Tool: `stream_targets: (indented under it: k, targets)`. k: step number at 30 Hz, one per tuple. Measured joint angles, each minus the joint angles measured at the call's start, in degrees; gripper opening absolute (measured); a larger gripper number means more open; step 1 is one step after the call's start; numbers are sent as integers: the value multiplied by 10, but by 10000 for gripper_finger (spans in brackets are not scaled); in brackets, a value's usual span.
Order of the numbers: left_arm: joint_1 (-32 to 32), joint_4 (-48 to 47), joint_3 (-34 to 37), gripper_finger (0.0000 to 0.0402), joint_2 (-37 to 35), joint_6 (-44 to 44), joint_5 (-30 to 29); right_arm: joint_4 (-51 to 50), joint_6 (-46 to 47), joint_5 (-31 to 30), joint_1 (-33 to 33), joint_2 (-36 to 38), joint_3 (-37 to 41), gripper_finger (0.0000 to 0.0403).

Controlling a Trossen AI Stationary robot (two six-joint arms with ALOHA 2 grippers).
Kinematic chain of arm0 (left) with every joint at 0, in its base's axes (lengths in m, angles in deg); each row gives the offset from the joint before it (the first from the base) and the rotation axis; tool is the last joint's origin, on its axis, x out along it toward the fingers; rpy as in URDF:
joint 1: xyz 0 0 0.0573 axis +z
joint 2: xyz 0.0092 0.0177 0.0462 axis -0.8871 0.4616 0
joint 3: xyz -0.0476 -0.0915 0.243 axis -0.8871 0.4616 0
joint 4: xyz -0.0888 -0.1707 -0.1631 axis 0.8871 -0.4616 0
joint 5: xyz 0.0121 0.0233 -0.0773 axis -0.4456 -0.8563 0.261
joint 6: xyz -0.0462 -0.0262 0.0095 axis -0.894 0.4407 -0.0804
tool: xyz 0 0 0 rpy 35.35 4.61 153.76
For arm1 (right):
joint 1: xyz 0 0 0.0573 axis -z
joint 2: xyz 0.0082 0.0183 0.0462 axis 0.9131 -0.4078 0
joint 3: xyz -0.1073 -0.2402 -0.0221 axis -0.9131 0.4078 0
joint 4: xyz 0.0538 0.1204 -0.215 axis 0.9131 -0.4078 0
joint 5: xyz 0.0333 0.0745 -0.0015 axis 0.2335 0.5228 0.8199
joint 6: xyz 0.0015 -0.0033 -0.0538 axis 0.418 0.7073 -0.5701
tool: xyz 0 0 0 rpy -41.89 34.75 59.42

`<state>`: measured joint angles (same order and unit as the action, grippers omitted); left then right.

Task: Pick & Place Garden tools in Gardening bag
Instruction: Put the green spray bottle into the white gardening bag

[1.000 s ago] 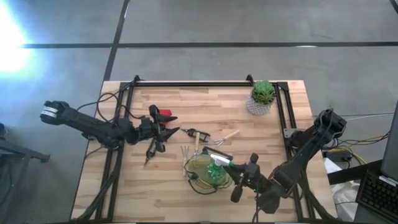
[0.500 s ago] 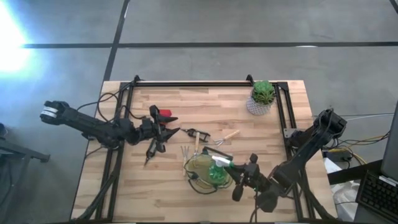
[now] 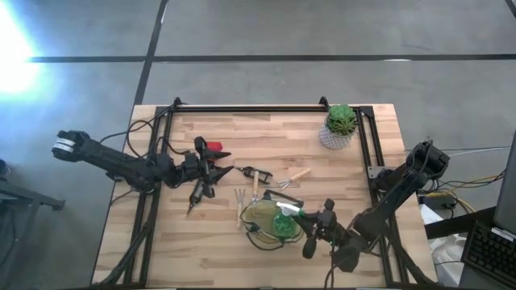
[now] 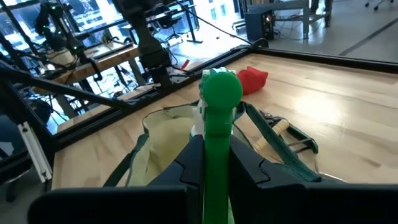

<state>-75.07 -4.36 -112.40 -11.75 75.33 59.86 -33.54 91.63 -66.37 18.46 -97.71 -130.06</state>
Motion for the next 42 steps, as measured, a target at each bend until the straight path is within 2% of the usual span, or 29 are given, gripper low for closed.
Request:
stream_targets:
  k: [10, 18, 31, 35, 42]
  targets:
    - [0, 0, 0, 204, 0, 0, 0, -1, -24, 7, -13, 0, 7, 29]
    - [0, 1, 0, 204, 0, 0, 0, -1, 3, 20, -16, 0, 31, 29]
    - [0, 1, 0, 204, 0, 0, 0, -2, 6, 86, -16, 0, 38, 29]
    - [1, 1, 0, 204, 0, -1, 0, -2, 5, 87, -16, 0, 38, 30]
    - [1, 0, 0, 204, 0, -1, 0, -1, 5, 88, -16, 0, 38, 69]
